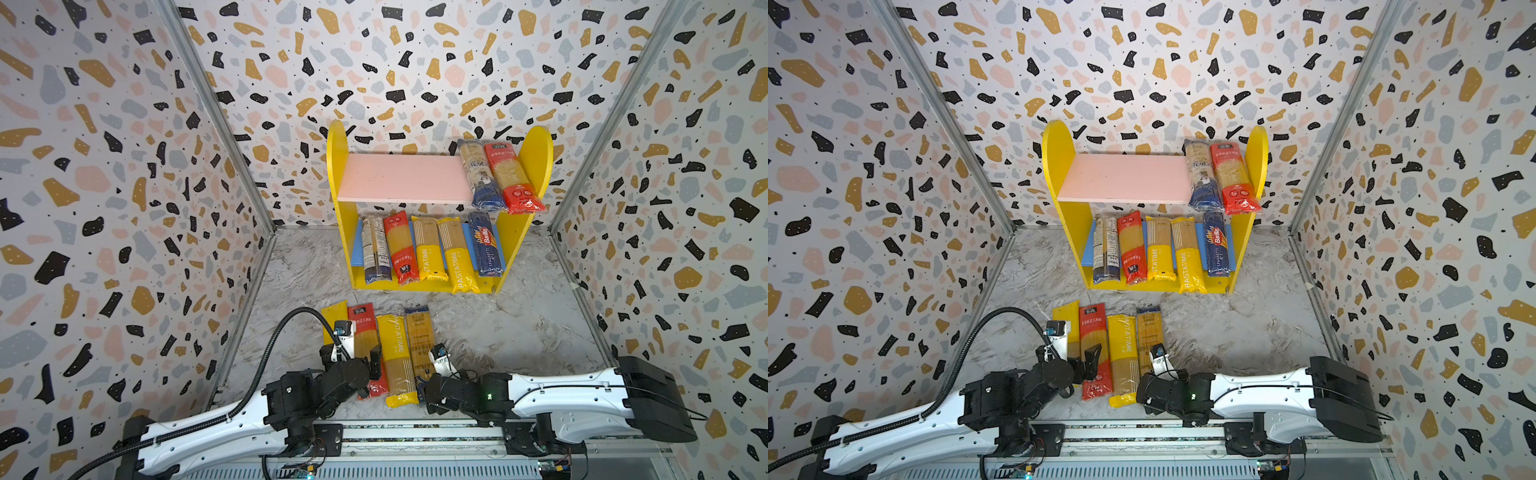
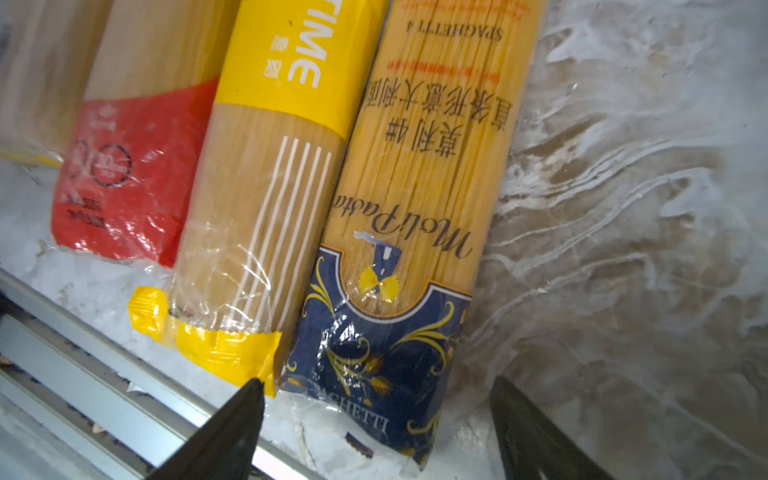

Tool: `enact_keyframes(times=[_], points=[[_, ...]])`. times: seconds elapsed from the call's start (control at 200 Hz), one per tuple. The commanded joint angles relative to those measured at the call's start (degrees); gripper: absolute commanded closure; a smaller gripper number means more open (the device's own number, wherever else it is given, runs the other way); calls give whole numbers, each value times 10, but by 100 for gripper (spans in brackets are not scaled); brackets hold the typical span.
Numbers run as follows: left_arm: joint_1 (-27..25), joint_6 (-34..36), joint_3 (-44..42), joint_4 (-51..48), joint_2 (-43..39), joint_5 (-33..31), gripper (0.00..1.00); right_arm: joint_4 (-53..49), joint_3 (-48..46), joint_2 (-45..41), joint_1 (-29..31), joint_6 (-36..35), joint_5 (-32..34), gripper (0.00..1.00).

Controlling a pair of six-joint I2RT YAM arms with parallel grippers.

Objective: Place and organize the pasta boxes and bags onto the shelf
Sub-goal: 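Withdraw the right gripper from the shelf down to the table bags, then lower the right gripper onto the Molto Pasta bag and close it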

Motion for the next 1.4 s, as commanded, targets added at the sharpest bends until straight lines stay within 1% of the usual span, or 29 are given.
enact_keyframes(times=[0.0,0.22,0.476,0.896,1.046,1.191,1.272,1.342,1.397], points=[[-3,-2,-1,15,-6,-11,0,18,7,23,-19,2,-6,14],[-2,4,1,4,-22,-21,0,42,19,69,-59,-26,-24,14],[-2,5,3,4,-32,-27,0,43,56,114,-62,-44,-34,14],[-2,13,10,2,-38,-30,0,23,83,201,-85,-22,-63,15],[-2,14,10,1,-39,-30,0,47,64,215,-102,-14,-90,19],[-2,13,10,1,-43,-30,0,72,34,211,-117,-11,-108,30],[-2,13,9,1,-44,-30,0,74,26,210,-121,-12,-112,40],[-2,12,10,1,-43,-31,0,87,19,209,-122,-18,-122,54],[-2,13,10,1,-43,-32,0,98,14,208,-122,-23,-132,62]])
